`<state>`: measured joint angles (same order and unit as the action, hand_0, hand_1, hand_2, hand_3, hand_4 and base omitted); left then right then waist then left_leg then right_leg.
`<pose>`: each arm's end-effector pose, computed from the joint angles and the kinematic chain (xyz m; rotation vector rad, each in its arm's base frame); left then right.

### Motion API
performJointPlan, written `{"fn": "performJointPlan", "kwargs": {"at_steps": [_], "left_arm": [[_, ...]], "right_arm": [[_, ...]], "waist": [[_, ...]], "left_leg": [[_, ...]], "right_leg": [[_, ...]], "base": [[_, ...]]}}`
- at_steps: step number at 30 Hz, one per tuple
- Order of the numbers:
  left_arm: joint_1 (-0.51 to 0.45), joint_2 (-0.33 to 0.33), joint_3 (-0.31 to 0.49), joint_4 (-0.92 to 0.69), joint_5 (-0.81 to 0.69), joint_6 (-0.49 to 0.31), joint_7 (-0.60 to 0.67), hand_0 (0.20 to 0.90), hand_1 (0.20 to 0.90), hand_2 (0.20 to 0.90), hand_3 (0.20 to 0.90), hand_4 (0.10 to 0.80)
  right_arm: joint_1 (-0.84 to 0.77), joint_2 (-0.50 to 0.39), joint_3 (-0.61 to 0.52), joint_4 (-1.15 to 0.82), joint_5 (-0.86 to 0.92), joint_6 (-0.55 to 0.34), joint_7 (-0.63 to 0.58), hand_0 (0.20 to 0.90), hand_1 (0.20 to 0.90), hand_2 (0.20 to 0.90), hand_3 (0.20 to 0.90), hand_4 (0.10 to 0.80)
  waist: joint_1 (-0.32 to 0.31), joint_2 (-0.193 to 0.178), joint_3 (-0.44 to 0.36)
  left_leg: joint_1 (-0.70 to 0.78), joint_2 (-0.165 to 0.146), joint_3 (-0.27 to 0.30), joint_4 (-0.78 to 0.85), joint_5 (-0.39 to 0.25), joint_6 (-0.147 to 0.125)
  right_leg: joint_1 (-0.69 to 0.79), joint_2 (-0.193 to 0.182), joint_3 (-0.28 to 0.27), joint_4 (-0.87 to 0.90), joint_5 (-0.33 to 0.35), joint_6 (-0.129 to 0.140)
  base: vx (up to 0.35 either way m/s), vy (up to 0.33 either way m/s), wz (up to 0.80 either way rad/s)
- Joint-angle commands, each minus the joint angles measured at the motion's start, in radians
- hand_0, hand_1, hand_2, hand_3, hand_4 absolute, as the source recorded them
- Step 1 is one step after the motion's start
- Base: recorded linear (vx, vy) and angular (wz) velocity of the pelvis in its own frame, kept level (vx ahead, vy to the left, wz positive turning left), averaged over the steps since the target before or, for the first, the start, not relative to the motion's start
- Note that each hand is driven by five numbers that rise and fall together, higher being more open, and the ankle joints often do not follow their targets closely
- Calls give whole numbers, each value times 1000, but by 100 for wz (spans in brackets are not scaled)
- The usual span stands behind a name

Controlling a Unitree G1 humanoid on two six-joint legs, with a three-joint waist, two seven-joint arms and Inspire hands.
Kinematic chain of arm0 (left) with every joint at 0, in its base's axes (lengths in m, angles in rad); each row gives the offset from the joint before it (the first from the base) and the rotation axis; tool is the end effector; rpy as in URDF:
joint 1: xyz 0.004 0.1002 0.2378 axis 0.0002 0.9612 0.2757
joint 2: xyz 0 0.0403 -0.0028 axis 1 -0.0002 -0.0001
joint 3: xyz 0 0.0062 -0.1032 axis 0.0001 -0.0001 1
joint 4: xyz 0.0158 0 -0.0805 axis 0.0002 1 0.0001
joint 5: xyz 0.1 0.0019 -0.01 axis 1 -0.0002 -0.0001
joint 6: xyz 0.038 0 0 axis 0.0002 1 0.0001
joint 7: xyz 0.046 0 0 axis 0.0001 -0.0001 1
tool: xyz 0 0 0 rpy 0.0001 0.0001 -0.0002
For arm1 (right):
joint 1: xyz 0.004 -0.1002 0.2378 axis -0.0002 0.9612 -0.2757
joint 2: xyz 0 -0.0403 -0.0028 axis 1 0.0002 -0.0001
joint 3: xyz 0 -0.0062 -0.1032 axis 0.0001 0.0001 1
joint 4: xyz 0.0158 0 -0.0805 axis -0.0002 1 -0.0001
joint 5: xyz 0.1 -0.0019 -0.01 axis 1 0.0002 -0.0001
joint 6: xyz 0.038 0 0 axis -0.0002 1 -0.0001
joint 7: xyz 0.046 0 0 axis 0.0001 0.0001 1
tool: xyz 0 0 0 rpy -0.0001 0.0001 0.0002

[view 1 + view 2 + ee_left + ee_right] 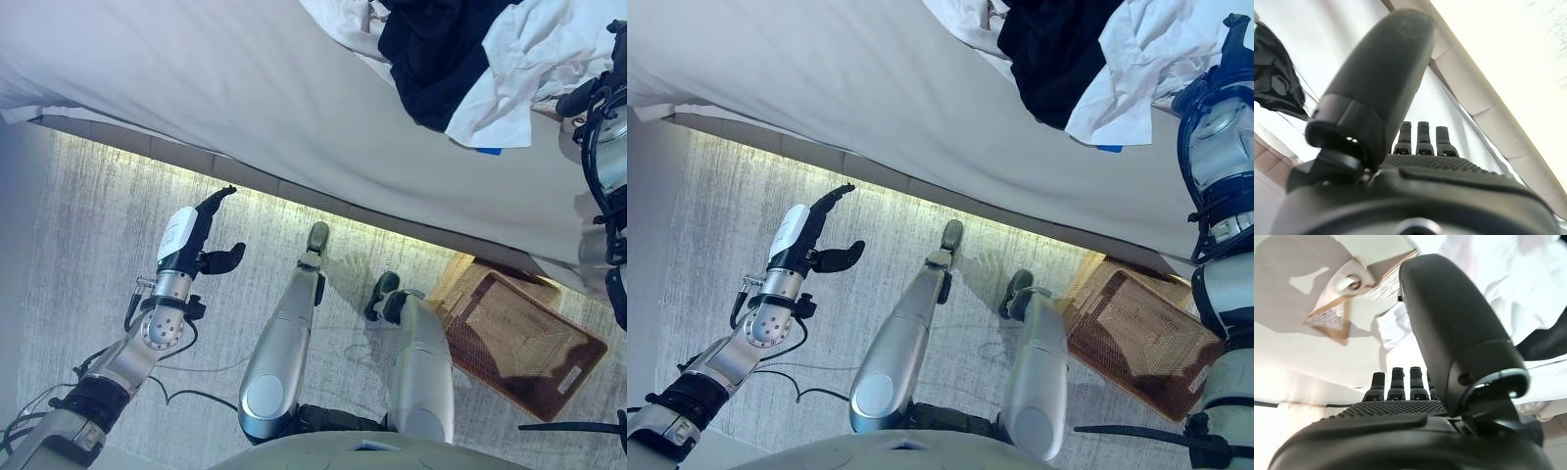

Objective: Pick up the clothes from the bed and place them into the basket

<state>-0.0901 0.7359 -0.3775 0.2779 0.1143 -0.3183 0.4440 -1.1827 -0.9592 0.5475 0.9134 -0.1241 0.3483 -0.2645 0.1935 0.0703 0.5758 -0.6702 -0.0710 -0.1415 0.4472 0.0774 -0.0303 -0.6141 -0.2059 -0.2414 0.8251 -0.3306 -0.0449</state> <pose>0.2039 0.2422 0.0383 0.8183 -0.1814 0.0135 0.3253 -0.3181 0.2679 -1.1491 0.0614 -0.7516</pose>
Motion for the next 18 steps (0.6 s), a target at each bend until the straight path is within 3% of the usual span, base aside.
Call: {"fn": "performJointPlan", "kwargs": {"at_steps": [1,10,18], "left_arm": [[38,14,70,-104,-7,-61,27,900,900,900,900,800],[55,36,83,-155,3,-61,21,900,900,900,900,800],[74,45,103,-164,17,-93,33,900,900,900,900,800]], "right_arm": [[-100,-112,35,-33,13,-23,-95,900,900,900,900,800],[-167,-100,53,-16,44,-44,-68,900,900,900,900,800],[-163,-66,64,-8,63,-35,-32,900,900,900,900,800]], "waist": [[29,21,-56],[56,34,-56],[78,39,-56]], "left_leg": [[-39,54,69,306,-303,56],[-170,44,54,419,-314,72],[-303,6,34,584,-365,94]], "right_leg": [[-61,19,-18,-41,100,6],[-186,19,-25,97,53,-20],[-304,12,-28,223,17,-32]], "base": [[-10,-100,19],[-4,-91,21],[-13,-38,5]]}}
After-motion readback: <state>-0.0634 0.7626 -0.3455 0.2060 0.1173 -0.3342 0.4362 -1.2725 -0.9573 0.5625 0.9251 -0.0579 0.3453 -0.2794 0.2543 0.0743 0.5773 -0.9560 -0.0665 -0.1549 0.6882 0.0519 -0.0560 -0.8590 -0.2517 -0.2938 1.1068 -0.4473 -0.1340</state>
